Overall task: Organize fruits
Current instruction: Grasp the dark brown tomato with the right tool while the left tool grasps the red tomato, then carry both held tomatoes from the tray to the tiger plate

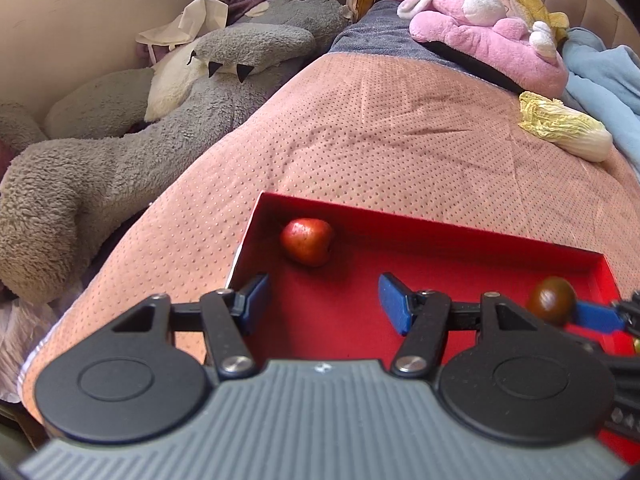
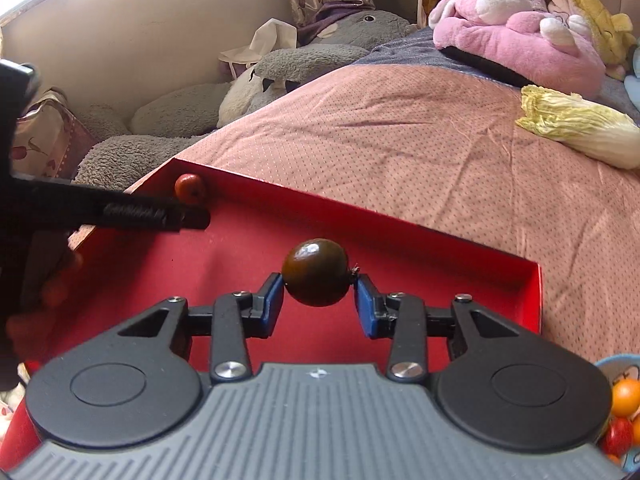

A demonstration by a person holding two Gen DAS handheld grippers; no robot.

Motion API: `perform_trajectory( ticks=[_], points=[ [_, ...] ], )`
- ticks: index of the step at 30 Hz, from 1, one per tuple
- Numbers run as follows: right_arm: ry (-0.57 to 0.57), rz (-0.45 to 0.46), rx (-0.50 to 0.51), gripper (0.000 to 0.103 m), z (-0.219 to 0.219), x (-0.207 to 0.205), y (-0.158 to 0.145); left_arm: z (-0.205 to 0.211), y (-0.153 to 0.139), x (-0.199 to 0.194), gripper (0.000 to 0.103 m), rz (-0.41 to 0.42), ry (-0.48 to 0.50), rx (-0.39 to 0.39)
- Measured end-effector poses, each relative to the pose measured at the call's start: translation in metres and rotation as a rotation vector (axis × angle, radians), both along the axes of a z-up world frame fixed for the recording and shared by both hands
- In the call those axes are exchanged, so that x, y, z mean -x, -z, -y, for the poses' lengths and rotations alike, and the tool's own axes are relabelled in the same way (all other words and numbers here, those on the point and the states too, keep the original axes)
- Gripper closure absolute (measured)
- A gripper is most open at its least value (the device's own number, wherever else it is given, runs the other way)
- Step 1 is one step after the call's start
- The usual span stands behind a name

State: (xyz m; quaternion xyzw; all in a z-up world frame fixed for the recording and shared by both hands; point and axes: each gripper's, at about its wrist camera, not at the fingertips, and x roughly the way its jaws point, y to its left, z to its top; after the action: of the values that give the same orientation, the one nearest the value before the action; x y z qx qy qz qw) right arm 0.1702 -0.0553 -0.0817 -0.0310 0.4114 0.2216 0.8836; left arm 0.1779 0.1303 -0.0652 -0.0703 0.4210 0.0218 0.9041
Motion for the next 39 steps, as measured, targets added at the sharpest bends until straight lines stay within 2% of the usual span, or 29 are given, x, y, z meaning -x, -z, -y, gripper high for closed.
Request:
perform_trajectory(
  ticks=[5, 8, 11, 13, 18, 25, 39],
  points=[
    [0.007, -0.016, -0.013, 0.058, 0.017, 0.029, -0.002, 0.013, 0.007, -0.019, 0.041, 0.009, -0.001, -0.087],
    [0.005, -0.007, -0.016, 0.058, 0.022, 0.041, -0.006, 0.017, 0.009, -0.019, 0.042, 0.022, -0.009, -0.112],
    [0.013, -0.006, -0.03, 0.058, 0.028, 0.048, -0.008, 0.017, 0.009, -0.019, 0.052, 0.028, -0.01, -0.131],
    [0.017, -0.007, -0.032, 0.058, 0.032, 0.052, -0.008, 0.018, 0.009, -0.019, 0.067, 0.032, -0.008, -0.134],
    [0.02, 0.006, -0.038, 0.058, 0.038, 0.058, -0.014, 0.023, 0.006, -0.015, 0.068, 0.035, -0.014, -0.148],
    [0.02, 0.019, -0.051, 0.058, 0.044, 0.07, -0.024, 0.032, -0.001, 0.008, 0.068, 0.031, 0.0, -0.12],
    [0.004, 0.05, -0.084, 0.058, 0.048, 0.102, -0.043, 0.036, -0.011, 0.053, 0.068, 0.021, -0.04, -0.077]
  ],
)
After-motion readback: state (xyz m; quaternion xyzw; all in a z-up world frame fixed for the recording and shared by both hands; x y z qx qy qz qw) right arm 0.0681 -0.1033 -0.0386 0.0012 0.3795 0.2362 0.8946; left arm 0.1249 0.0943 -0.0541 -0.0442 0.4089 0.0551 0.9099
